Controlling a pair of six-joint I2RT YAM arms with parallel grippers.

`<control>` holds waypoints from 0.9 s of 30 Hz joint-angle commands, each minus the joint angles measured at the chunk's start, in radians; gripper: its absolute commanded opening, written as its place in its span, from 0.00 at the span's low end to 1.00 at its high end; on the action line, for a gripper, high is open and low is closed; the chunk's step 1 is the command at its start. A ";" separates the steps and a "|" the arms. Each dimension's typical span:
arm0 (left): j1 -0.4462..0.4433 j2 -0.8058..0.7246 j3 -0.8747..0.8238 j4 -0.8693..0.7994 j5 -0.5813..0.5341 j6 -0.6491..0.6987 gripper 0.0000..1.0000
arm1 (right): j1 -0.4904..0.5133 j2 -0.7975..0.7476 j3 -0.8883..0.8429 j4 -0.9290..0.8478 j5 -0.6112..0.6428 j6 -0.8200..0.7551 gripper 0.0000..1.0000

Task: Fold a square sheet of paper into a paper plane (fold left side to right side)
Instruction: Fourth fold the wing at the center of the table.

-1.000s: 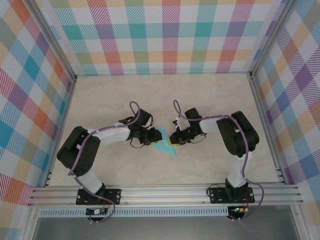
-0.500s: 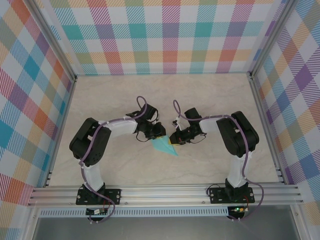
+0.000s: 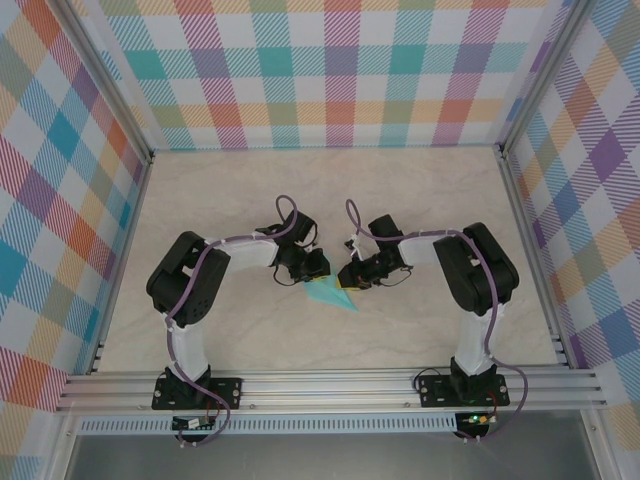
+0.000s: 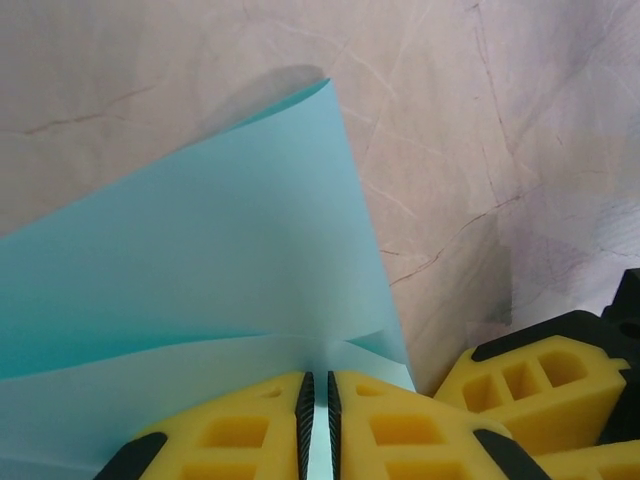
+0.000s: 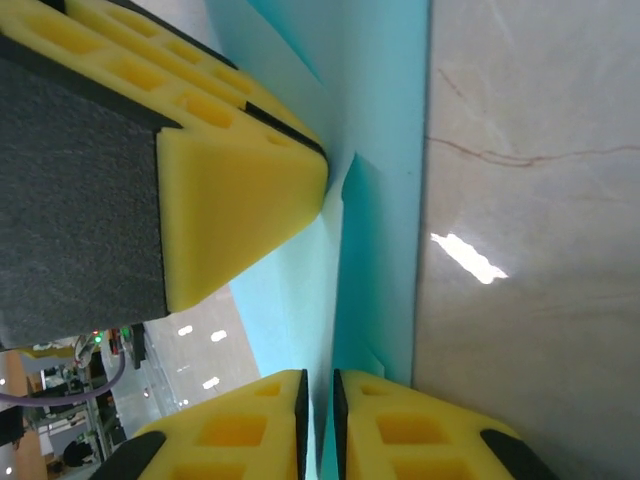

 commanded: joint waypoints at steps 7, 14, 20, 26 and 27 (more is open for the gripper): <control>0.011 0.020 -0.078 -0.012 -0.052 0.013 0.15 | -0.008 -0.237 -0.020 -0.160 0.211 -0.029 0.31; 0.011 0.015 -0.081 -0.008 -0.057 0.011 0.15 | 0.052 -0.252 -0.049 -0.138 0.013 0.023 0.27; 0.011 0.012 -0.084 -0.007 -0.058 0.012 0.15 | 0.089 -0.157 -0.061 -0.094 0.004 0.062 0.24; 0.011 0.013 -0.082 -0.009 -0.060 0.013 0.14 | 0.089 -0.122 -0.055 -0.139 0.044 0.037 0.24; 0.012 0.011 -0.082 -0.009 -0.060 0.012 0.14 | 0.088 -0.117 -0.056 -0.149 0.057 0.031 0.24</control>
